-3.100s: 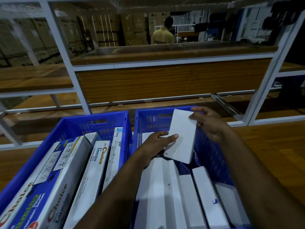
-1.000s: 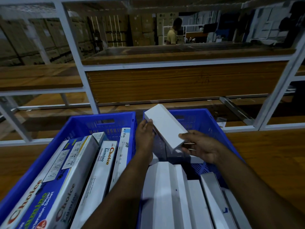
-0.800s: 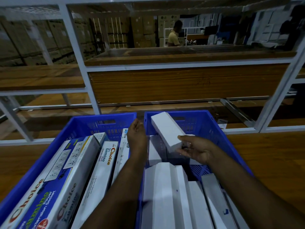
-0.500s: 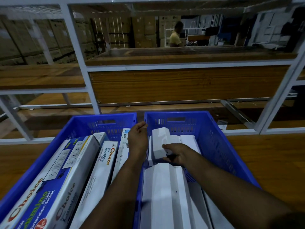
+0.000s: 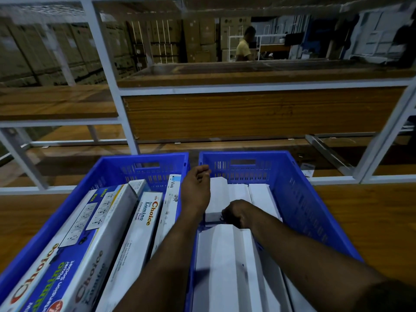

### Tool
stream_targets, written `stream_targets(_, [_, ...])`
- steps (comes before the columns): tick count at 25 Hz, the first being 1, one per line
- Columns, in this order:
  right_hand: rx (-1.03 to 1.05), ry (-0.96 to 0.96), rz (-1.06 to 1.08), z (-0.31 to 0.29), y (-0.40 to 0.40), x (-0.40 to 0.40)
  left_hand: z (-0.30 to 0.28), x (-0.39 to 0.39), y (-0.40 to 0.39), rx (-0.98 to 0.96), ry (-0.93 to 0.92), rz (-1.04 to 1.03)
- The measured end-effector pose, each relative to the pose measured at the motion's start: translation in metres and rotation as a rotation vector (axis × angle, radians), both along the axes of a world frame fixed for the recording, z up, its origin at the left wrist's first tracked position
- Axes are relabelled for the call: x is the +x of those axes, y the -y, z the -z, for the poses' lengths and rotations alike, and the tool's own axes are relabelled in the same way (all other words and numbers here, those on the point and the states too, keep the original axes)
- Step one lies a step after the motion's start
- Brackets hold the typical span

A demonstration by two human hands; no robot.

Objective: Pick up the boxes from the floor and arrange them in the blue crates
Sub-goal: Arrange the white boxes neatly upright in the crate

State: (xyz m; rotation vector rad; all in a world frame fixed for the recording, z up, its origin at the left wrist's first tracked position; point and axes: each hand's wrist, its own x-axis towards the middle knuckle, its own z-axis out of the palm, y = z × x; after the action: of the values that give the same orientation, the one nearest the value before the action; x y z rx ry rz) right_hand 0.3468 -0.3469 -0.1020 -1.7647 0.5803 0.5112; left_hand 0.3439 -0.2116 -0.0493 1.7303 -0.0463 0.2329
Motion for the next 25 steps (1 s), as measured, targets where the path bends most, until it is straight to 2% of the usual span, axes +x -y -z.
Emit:
stream_targets(6, [-0.264, 0.117, -0.154, 0.011, 0.012, 0.008, 0.0, 0.002, 0.001, 0.053, 0.015, -0.011])
stream_targets(12, [-0.363, 0.136, -0.244, 0.004, 0.012, 0.003, -0.001, 0.003, 0.002, 0.107, 0.005, -0.019])
stream_targets(15, [-0.312, 0.16, -0.211, -0.011, 0.016, -0.005, -0.004, 0.0, 0.004, 0.119, 0.002, -0.009])
stream_targets(18, [-0.292, 0.11, -0.3, -0.05, 0.023, -0.029, -0.005, -0.003, 0.007, 0.161, 0.036, 0.019])
stream_targets(21, [-0.101, 0.151, -0.48, -0.084, 0.028, -0.066, -0.005, -0.007, 0.013, 0.188, 0.055, 0.093])
stream_targets(25, [-0.144, 0.317, -0.738, -0.099, 0.023, -0.098, -0.007, -0.012, 0.017, 0.226, 0.044, 0.157])
